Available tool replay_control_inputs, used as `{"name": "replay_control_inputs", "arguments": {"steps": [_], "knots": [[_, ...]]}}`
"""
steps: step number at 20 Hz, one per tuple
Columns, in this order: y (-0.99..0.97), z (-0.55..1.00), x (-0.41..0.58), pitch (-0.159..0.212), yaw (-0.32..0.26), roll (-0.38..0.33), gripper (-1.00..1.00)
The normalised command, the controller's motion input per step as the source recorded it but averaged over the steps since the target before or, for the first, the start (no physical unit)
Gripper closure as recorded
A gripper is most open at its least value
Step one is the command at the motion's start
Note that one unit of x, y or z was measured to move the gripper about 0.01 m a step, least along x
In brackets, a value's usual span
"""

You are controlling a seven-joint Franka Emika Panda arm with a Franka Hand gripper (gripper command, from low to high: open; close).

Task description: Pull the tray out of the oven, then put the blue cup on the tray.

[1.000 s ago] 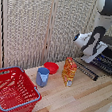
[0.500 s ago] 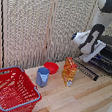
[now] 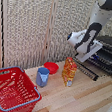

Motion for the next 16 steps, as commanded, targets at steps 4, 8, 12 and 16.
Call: {"name": "replay_control_inputs", "arguments": {"steps": [4, 8, 12, 16], "knots": [[0.79, -0.36, 0.419, 0.0, -0.041, -0.132, 1.0], [0.87, -0.27, 0.395, -0.016, -0.021, -0.092, 1.0], [0.9, -0.28, 0.42, -0.001, 0.005, -0.074, 1.0], [0.87, -0.3, 0.446, 0.0, 0.009, -0.08, 1.0]]}}
